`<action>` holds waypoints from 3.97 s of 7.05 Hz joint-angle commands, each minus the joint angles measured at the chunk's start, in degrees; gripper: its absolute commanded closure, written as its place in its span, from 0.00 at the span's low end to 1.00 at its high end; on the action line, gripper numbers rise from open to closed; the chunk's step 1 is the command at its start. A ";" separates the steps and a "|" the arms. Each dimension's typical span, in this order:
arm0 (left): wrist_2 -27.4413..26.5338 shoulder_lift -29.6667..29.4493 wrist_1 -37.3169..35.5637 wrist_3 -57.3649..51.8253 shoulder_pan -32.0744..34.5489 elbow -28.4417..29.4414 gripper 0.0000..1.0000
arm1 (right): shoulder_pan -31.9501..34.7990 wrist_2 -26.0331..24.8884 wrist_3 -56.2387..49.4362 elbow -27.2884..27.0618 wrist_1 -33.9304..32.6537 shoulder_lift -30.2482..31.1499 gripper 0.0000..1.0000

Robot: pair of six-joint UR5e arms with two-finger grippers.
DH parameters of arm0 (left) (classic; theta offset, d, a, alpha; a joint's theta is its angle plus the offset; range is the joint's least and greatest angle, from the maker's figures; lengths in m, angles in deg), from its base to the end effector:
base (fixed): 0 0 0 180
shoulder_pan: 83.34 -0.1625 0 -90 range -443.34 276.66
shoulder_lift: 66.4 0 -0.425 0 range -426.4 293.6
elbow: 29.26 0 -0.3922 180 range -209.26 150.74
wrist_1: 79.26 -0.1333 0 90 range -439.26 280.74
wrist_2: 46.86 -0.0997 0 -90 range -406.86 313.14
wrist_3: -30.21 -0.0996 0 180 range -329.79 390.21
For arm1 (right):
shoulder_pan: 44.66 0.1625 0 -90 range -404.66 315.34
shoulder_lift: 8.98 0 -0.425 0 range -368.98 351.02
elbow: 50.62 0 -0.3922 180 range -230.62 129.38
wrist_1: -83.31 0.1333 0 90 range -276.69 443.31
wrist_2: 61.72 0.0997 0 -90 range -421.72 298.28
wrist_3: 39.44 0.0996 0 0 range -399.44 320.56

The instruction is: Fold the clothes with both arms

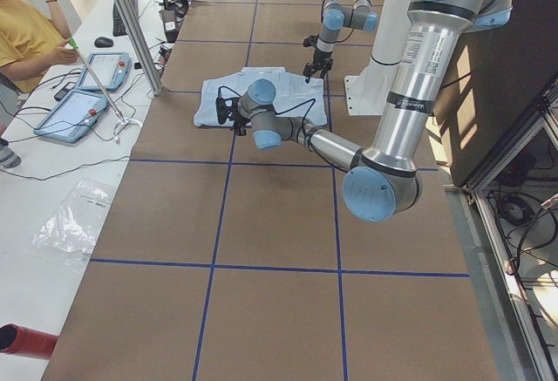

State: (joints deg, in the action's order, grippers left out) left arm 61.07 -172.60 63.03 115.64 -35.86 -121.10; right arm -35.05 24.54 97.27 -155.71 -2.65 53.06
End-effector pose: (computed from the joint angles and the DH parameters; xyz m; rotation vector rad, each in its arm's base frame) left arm 0.3395 -0.5221 0.3872 0.2915 1.2235 -0.4570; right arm -0.5944 -0.2424 0.2648 -0.2115 -0.8318 0.9516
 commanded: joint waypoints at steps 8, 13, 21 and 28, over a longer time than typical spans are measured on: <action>0.00 -0.06 0.00 0.09 0.07 -0.17 0.56 | -0.56 -0.04 0.04 0.68 0.09 -0.26 0.89; -0.09 0.03 -0.09 0.26 0.07 -0.52 0.56 | -0.82 -0.04 -1.27 0.33 0.00 -0.17 1.00; -0.09 0.38 -0.35 1.14 0.07 -2.27 0.56 | 0.23 0.22 -1.19 -1.95 -0.79 0.00 1.00; -19.30 12.68 -7.20 32.22 -29.67 -21.27 0.51 | 0.41 0.31 -1.19 -6.00 -5.00 0.54 1.00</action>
State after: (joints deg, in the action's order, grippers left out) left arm 46.59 -161.31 56.32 143.00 -59.59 -141.89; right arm -34.49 24.89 96.08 -160.55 -5.86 53.71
